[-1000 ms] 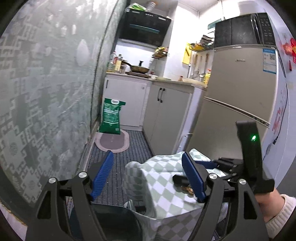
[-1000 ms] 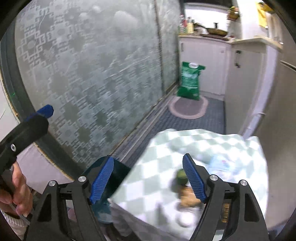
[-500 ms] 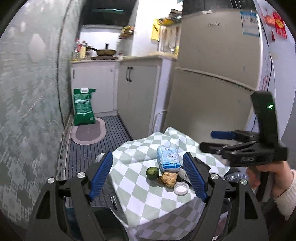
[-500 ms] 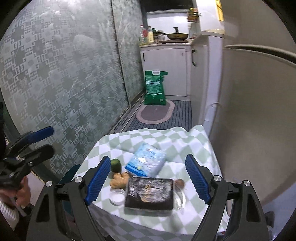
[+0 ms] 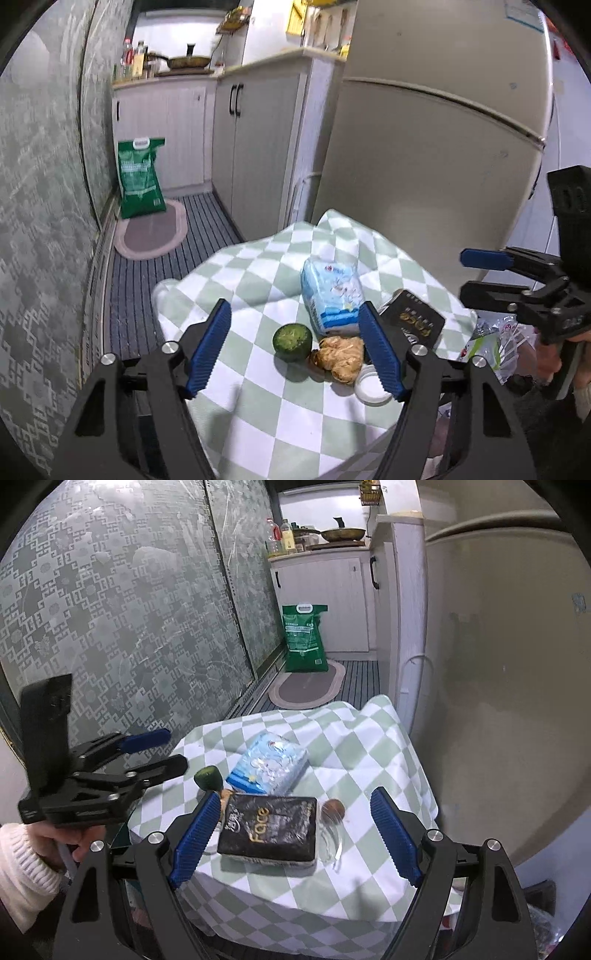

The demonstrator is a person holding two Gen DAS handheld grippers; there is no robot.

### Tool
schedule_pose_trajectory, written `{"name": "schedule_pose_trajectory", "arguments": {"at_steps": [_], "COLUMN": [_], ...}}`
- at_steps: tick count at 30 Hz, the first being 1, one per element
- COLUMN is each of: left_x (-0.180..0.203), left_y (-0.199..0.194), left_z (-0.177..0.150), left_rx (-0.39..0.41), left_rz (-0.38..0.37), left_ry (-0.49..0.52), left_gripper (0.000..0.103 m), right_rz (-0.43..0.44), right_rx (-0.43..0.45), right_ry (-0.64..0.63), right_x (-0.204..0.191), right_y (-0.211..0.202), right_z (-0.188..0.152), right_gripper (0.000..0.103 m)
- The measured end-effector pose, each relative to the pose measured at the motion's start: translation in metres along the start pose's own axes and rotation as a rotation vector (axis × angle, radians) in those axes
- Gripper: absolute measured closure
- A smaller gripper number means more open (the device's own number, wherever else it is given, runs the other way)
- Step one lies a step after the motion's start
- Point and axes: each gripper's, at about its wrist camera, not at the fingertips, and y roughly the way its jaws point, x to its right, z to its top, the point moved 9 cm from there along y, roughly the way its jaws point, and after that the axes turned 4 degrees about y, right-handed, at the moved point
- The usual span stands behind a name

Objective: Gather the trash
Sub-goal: 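Grasp the green lime with the left tool while the right tool grasps the black tissue pack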

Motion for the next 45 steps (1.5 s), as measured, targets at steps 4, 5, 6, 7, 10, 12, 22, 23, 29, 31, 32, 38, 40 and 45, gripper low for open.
{"name": "schedule_pose_trajectory", "arguments": {"at_steps": [4, 5, 6, 7, 10, 12, 22, 23, 29, 31, 32, 38, 40, 45], "left_x": [-0.008, -0.01, -0.011, -0.012, -0.011, -0.01, -0.004, -0.004, -0.006, -0.008, -0.008, -0.006, -0.007, -0.008], "left_y": [0.013, 0.015, 0.018, 0.02, 0.026, 0.03, 0.041, 0.041, 0.043, 0.041, 0.041, 0.032, 0.027, 0.014], "left_z": [-0.008, -0.011, -0.012, -0.014, -0.021, -0.023, -0.026, -0.026, -0.027, -0.027, -0.027, -0.018, -0.013, 0.0], "left_rx": [-0.034, -0.041, -0.048, -0.056, -0.079, -0.089, -0.11, -0.112, -0.111, -0.11, -0.108, -0.081, -0.068, -0.031], "left_rz": [0.0, -0.001, -0.004, -0.014, -0.044, -0.055, -0.082, -0.09, -0.106, -0.11, -0.11, -0.114, -0.114, -0.118], "left_ry": [-0.025, -0.037, -0.047, -0.061, -0.089, -0.099, -0.131, -0.139, -0.189, -0.196, -0.197, -0.205, -0.214, -0.223], "left_gripper": [0.036, 0.036, 0.036, 0.037, 0.038, 0.039, 0.054, 0.056, 0.072, 0.073, 0.073, 0.073, 0.073, 0.073], "right_rz": [0.004, 0.005, 0.008, 0.016, 0.022, 0.025, 0.016, 0.017, 0.033, 0.023, 0.017, -0.03, -0.032, -0.006], "right_rx": [-0.016, -0.021, -0.023, -0.024, -0.02, -0.018, -0.03, -0.028, -0.012, -0.006, 0.0, 0.051, 0.066, 0.086], "right_ry": [0.01, 0.012, 0.015, 0.018, 0.011, 0.009, 0.014, 0.018, 0.018, -0.001, -0.007, -0.023, -0.029, -0.02], "right_x": [0.004, 0.004, 0.004, 0.003, -0.001, -0.002, 0.003, 0.004, -0.002, -0.006, -0.008, -0.012, -0.013, -0.016], "right_y": [0.003, 0.004, 0.004, 0.003, 0.001, 0.001, 0.004, 0.004, 0.01, 0.013, 0.014, 0.024, 0.026, 0.032], "right_z": [-0.006, -0.007, -0.008, -0.008, -0.008, -0.008, -0.013, -0.013, -0.019, -0.021, -0.022, -0.029, -0.029, -0.034], "right_gripper": [0.019, 0.019, 0.019, 0.019, 0.019, 0.019, 0.019, 0.019, 0.013, 0.012, 0.012, 0.012, 0.012, 0.012]}}
